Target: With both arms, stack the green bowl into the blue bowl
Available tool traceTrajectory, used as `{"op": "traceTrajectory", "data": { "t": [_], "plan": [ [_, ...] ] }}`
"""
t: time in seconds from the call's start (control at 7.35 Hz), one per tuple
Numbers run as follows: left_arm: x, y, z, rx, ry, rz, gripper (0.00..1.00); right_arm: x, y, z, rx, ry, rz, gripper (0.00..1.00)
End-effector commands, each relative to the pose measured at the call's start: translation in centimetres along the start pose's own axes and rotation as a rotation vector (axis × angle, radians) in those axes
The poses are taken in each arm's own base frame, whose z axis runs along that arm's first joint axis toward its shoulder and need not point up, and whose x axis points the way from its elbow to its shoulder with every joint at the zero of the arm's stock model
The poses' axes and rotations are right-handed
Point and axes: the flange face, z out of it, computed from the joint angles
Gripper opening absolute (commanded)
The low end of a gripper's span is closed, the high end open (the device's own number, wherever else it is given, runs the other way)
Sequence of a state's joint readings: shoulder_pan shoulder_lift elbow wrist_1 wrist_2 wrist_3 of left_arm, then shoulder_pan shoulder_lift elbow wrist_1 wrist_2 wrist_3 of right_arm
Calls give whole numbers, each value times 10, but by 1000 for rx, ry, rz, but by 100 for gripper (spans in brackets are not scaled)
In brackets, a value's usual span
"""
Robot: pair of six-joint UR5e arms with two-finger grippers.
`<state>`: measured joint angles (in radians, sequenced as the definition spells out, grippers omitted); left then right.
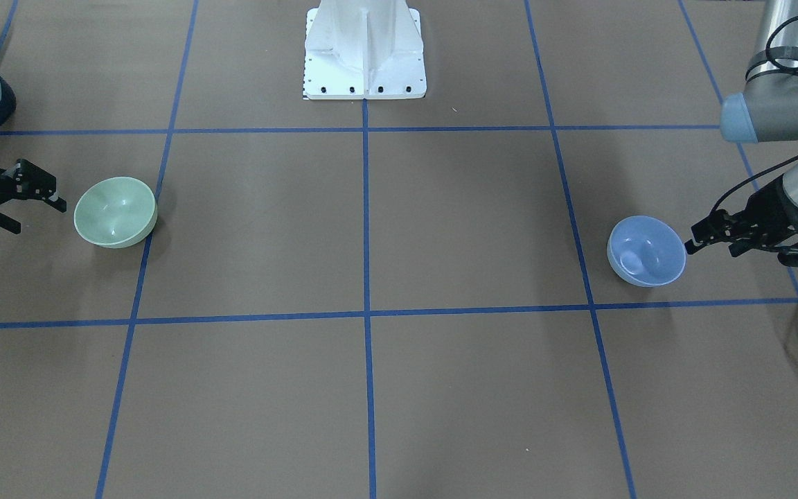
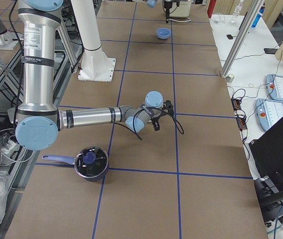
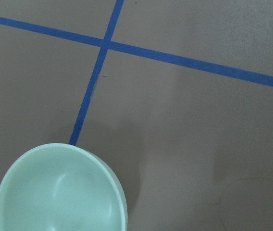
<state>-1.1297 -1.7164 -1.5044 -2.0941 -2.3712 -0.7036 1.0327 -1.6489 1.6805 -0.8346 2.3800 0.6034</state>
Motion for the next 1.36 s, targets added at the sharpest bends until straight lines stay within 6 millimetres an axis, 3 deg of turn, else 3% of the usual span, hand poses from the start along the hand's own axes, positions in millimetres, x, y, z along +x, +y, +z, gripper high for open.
{"op": "traceTrajectory", "data": {
  "t": [0.0,0.27,0.54,0.68,0.95,1.22],
  "plan": [
    [3,5,20,-8,17,-7,84,-15,8,9,15,-35,21,91],
    [5,11,37,-24,23,6,66,-28,12,25,27,-26,19,89],
    [17,13,44,-34,27,-2,56,-29,15,33,25,-9,11,73],
    [16,14,46,-37,26,-3,52,-35,19,43,22,7,-3,56],
    [16,14,46,-37,26,-3,41,-35,21,48,17,13,-6,34],
    [16,14,46,-37,26,-3,36,-27,24,55,3,25,-4,29]
  ]
}}
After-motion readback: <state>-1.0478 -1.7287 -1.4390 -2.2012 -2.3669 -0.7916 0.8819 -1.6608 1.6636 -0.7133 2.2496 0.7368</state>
